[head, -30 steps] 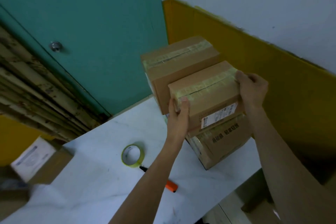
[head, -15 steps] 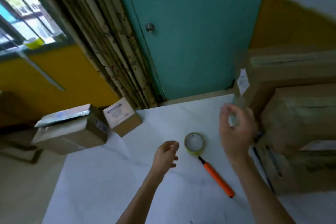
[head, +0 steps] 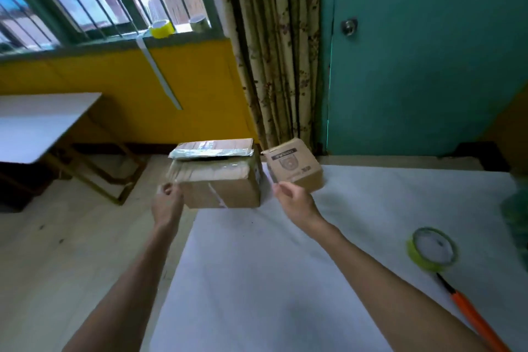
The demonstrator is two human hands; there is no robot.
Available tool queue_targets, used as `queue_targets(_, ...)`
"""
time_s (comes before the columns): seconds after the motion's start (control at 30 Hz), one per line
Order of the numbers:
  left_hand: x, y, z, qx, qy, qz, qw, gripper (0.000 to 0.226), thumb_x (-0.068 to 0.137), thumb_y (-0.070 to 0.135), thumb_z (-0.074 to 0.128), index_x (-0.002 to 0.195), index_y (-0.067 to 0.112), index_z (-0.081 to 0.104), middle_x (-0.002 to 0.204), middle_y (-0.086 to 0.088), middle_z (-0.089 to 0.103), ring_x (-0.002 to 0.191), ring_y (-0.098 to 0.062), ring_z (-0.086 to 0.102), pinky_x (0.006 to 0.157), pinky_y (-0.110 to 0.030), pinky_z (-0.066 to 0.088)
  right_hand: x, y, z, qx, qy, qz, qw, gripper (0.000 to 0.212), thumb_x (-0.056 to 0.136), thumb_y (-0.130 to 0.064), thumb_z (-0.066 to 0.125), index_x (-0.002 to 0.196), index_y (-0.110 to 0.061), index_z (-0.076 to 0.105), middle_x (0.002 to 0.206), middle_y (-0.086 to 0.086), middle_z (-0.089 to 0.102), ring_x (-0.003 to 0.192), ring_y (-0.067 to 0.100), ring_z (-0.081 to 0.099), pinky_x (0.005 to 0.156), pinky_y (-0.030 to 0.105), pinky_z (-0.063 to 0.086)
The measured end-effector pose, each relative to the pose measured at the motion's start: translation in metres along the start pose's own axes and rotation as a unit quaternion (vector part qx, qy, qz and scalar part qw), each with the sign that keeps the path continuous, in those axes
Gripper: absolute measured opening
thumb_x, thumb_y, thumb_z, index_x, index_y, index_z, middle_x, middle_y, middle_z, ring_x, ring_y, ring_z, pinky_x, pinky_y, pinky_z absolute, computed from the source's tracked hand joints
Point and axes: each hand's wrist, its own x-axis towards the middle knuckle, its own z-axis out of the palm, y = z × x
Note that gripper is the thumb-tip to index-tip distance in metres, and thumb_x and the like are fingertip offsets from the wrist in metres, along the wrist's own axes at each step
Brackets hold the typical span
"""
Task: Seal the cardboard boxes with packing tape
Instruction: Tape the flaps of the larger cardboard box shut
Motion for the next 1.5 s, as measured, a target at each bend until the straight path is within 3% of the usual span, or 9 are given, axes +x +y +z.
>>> queue_targets(0.3,0.114,-0.003,-0.008,0.003,-0.049,-0.038,0.998,0.063,0.107,0.038,0.044,0.16,0.01,0.024,0.162,-0.017,0.029,0.146,-0.035,0.033,0.114,-0.049,0.033,0.086,-0.017,0.086,-0.008,0.041,0.061,0.997,0.027,0.103,-0.04,0.04,0.101,-0.017,0.053,0.09,0.0,0.056,0.091,0.022,0.055,0.075,0.033,0.041)
queue_targets(0.4,0.133,-0.012,0.005,-0.003,-0.098,-0.051,0.994,0.062,0.107,0.041,0.044,0.158,0.01,0.028,0.156,-0.017,0.037,0.137,-0.035,0.041,0.106,-0.047,0.038,0.096,-0.008,0.092,-0.007,0.05,0.077,0.996,0.037,0.104,-0.042,0.037,0.118,-0.014,0.056,0.106,0.005,0.058,0.102,0.024,0.055,0.088,0.037,0.046)
queue_targets(0.57,0.139,-0.029,0.016,0.014,-0.113,-0.034,0.993,0.047,0.105,0.042,0.049,0.14,0.011,0.055,0.125,-0.01,0.057,0.108,-0.025,0.053,0.09,-0.042,0.048,0.101,-0.001,0.097,0.005,0.012,0.105,0.994,0.045,0.104,-0.049,0.034,0.132,-0.021,0.054,0.117,0.005,0.061,0.105,0.022,0.055,0.087,0.033,0.046)
queue_targets(0.67,0.13,-0.037,0.01,0.016,-0.103,-0.012,0.994,0.046,0.103,0.044,0.052,0.134,0.011,0.059,0.118,-0.01,0.061,0.103,-0.026,0.057,0.089,-0.045,0.052,0.092,0.0,0.097,0.002,0.012,0.101,0.995,0.044,0.103,-0.049,0.036,0.129,-0.02,0.057,0.112,0.002,0.061,0.096,0.015,0.055,0.074,0.028,0.047)
queue_targets(0.83,0.078,-0.056,-0.002,0.035,-0.099,0.018,0.994,0.046,0.1,0.045,0.057,0.133,0.012,0.062,0.114,-0.011,0.066,0.097,-0.025,0.061,0.079,-0.041,0.054,0.051,0.008,0.084,0.003,0.018,0.101,0.995,0.032,0.1,-0.049,0.042,0.101,-0.024,0.061,0.09,-0.006,0.063,0.086,0.013,0.059,0.066,0.028,0.044)
queue_targets(0.97,0.017,-0.065,-0.005,0.032,-0.102,0.013,0.994,0.046,0.099,0.042,0.06,0.134,0.012,0.063,0.117,-0.006,0.069,0.106,-0.027,0.064,0.092,-0.047,0.055,0.004,0.025,0.06,-0.01,0.036,0.097,0.995,0.032,0.099,-0.049,0.044,0.108,-0.026,0.063,0.096,-0.009,0.066,0.091,0.012,0.06,0.07,0.027,0.043)
queue_targets(1.1,-0.043,-0.08,0.0,0.043,-0.108,0.0,0.993,0.066,0.08,0.065,0.059,0.129,0.022,0.068,0.115,0.003,0.073,0.11,-0.019,0.066,0.095,-0.048,0.055,-0.043,0.043,0.028,-0.024,0.072,0.107,0.991,0.025,0.098,-0.048,0.048,0.108,-0.031,0.064,0.093,-0.014,0.067,0.089,0.01,0.061,0.068,0.025,0.045)
queue_targets(1.3,-0.141,-0.077,0.043,0.036,-0.162,0.019,0.986,0.027,0.095,0.02,0.066,0.122,0.025,0.069,0.104,0.013,0.073,0.098,-0.007,0.067,0.076,-0.029,0.049,-0.113,0.076,-0.053,-0.043,0.162,0.131,0.977,0.032,0.095,-0.041,0.058,0.125,-0.031,0.062,0.113,-0.021,0.066,0.11,0.01,0.061,0.095,0.036,0.049)
queue_targets(1.5,-0.23,-0.055,0.098,0.073,-0.194,0.05,0.977,0.03,0.095,0.022,0.064,0.099,0.051,0.055,0.086,0.026,0.064,0.083,0.007,0.06,0.065,-0.017,0.043,-0.163,0.113,-0.138,-0.017,0.209,0.145,0.967,0.019,0.094,-0.037,0.061,0.111,-0.028,0.066,0.104,-0.017,0.07,0.103,0.008,0.064,0.089,0.034,0.051)
